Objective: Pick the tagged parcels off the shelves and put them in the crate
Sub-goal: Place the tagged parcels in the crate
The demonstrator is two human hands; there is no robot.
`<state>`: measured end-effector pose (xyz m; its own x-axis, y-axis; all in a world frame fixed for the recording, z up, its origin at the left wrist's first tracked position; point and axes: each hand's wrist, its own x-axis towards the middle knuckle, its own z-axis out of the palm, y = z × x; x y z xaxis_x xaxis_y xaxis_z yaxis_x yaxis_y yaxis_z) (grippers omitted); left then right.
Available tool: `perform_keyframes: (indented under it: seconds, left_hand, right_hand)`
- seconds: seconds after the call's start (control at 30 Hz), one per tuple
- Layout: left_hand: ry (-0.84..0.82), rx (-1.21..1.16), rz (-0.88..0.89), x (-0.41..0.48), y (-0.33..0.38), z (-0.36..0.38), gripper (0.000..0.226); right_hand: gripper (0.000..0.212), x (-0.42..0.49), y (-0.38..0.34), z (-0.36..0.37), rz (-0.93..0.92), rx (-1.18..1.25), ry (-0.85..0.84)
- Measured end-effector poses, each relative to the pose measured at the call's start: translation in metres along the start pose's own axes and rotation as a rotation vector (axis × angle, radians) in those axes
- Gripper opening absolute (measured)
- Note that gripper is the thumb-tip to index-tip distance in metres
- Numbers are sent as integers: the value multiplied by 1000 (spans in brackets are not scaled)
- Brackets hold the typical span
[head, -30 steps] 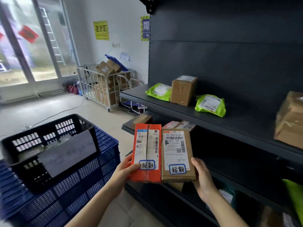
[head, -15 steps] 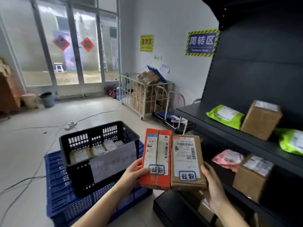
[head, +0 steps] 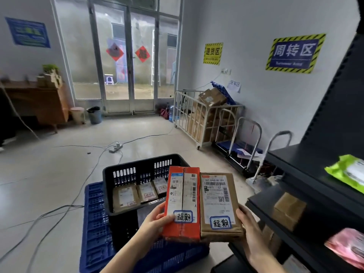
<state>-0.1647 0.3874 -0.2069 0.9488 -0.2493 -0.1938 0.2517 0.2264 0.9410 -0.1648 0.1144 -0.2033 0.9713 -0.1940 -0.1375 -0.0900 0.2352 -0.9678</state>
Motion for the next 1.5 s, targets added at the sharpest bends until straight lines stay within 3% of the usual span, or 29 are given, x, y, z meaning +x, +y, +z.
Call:
perform_keyframes:
  seconds: [0.4, 0.5, 0.73, 0.93, 1.13, 1.5]
  left_hand:
    - [291, -53, 11, 119, 28, -65, 61]
    - [372, -84, -5, 139, 27, -81, 62]
    - [439, -169, -89, 174, 16, -130, 67]
    - [471, -199, -150, 213, 14, -186, 70]
    - [478, -55, -247, 237, 17, -243, 70]
    - [355, 69, -414, 286, 1, -267, 54]
  right_hand:
    - [32, 180, 13, 79, 167, 31, -299]
    - [42, 216, 19, 100, 214, 13, -377]
    - [63, 271, 44, 143, 340, -58, -515]
    - [56, 316, 58, 172, 400, -161, -516]
    - [57, 380, 69, 169, 436, -397, -508]
    - [53, 441, 118, 190, 622, -1034, -950]
